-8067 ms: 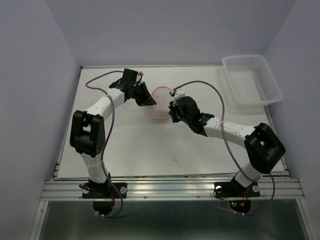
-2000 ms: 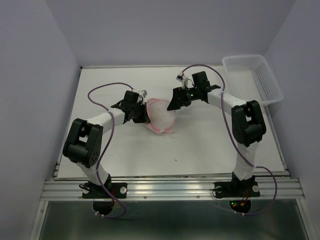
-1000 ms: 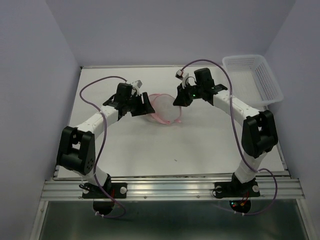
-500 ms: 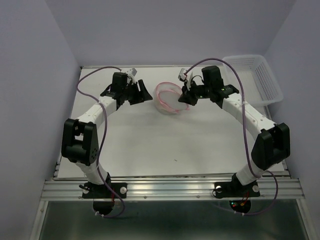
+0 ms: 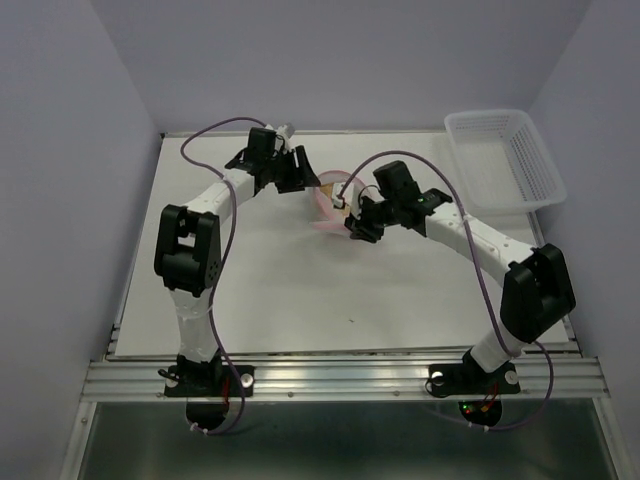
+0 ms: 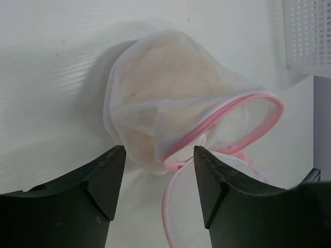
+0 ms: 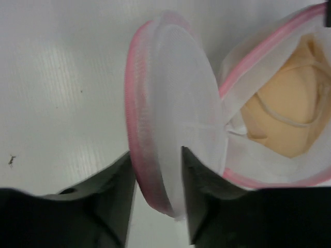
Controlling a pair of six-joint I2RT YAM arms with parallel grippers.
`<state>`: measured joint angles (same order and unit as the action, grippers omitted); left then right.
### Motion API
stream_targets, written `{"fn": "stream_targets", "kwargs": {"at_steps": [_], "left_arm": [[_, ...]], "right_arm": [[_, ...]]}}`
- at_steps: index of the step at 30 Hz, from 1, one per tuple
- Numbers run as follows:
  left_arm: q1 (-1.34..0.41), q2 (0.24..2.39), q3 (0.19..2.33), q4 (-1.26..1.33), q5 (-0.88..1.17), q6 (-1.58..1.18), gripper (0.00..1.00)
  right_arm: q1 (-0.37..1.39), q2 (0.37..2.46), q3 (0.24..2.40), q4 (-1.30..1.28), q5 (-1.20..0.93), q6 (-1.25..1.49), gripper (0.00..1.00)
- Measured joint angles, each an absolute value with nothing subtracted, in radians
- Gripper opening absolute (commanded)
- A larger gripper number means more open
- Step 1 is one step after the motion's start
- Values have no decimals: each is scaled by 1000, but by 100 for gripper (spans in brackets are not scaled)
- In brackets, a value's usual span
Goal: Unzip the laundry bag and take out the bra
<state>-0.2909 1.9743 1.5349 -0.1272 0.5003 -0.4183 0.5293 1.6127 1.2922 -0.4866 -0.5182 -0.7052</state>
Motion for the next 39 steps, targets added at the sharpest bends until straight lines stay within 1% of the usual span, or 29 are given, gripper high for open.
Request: {"fn": "stream_targets", "kwargs": {"at_steps": [1,2,3,6,12,17,20,21,23,24,26,27,39], "left_arm": [[-296,1976,1540,-134,498,-416,66],[-302,1978,1546,-140,496,-414,65],[-307,1978,1552,-143,495,-411,65],[-319,1979,1567,-150,488,-402,65],[-328,1997,1585,-178,444,-389,62],[-339,2048,1613,-200,393,-386,57],[-345,2064,1615,-213,384,-384,44],[-348,2069,1618,-216,383,-384,32],[-352,2073,1620,-219,382,-381,19],[-356,2075,1621,-220,384,-385,11],[-362,2075,1621,-221,384,-383,1],[-366,2075,1621,-221,383,-385,0],[-381,2034,1543,-229,358,-387,0]], "right_arm": [[567,1613,1273,-495,-482,-724,76],[595,1613,1261,-506,-456,-738,91],[617,1613,1253,-518,-443,-749,100],[656,1613,1247,-543,-437,-783,100],[646,1583,1247,-537,-430,-788,100],[643,1559,1250,-454,-356,-692,100],[643,1566,1271,-423,-315,-631,100],[643,1575,1285,-414,-311,-617,100],[642,1601,1314,-392,-309,-595,100],[642,1616,1326,-383,-308,-585,100],[642,1656,1356,-374,-301,-569,100],[642,1679,1370,-369,-295,-561,100],[619,1913,1497,-358,-236,-403,100]]}}
